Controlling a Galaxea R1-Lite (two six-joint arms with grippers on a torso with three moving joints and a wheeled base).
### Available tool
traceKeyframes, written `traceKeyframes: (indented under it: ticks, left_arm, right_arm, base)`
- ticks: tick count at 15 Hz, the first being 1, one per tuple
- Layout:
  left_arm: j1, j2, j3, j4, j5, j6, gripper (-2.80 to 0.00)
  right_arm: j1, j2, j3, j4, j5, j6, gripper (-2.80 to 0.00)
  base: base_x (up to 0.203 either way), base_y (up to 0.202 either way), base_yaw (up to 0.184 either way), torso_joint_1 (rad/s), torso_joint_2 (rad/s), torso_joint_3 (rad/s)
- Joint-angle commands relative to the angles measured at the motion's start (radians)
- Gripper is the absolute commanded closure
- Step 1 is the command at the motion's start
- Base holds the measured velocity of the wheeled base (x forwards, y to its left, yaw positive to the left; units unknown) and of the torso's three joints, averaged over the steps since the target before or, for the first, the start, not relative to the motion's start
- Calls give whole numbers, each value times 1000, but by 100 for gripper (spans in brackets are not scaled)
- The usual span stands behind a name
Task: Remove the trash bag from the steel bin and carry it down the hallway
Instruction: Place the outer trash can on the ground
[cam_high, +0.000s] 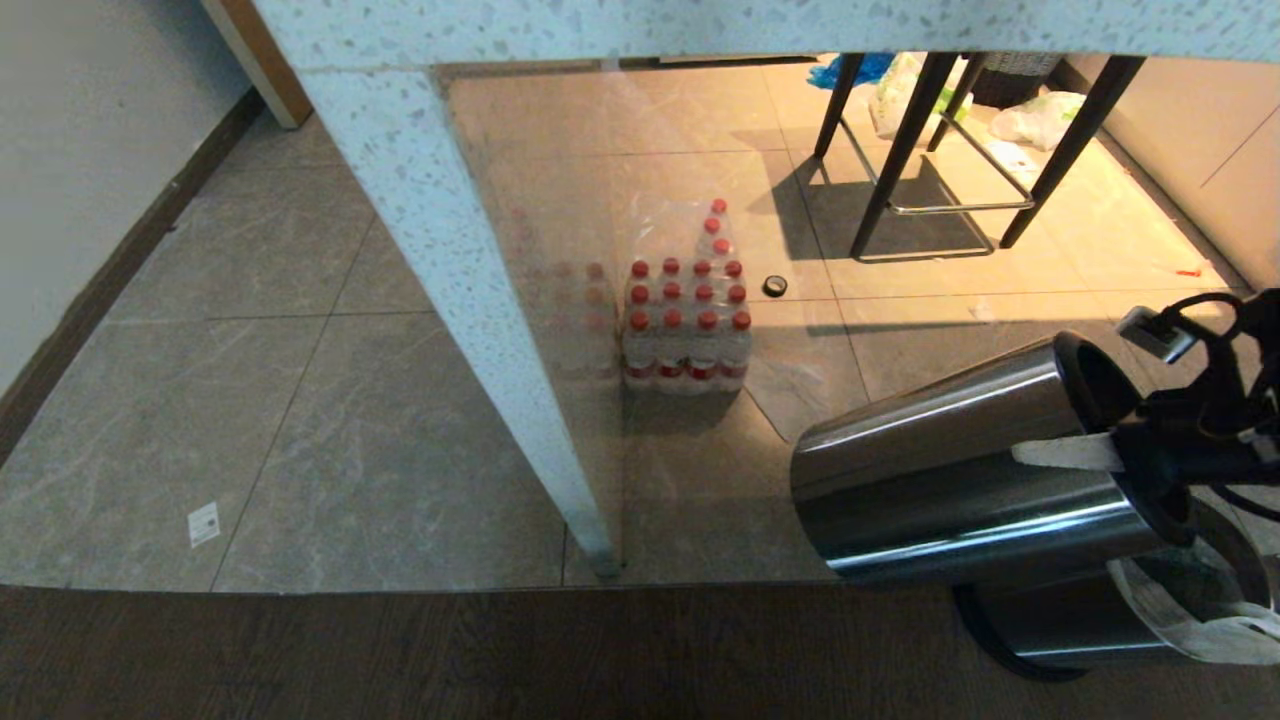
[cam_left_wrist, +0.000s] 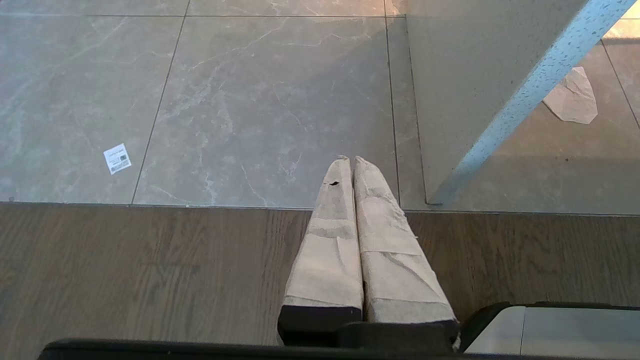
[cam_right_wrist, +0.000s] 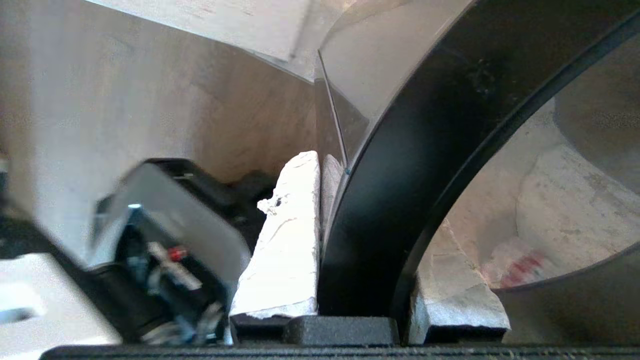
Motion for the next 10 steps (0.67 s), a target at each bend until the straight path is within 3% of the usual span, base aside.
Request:
traceKeyframes:
  ticks: [1,6,10]
  left_arm:
    - [0,0,0,0,0,-1,0]
    - [0,0,0,0,0,-1,0]
    - [0,0,0,0,0,-1,0]
  right_arm:
    - [41,125,-15,-88,-68,3,0]
    - [147,304,-139,-329,-253,36,0]
    - [191,417,-233,-421,-290,31,0]
  base:
    - [0,0,0,0,0,0]
    - [0,0,0,0,0,0]
    - [0,0,0,0,0,0]
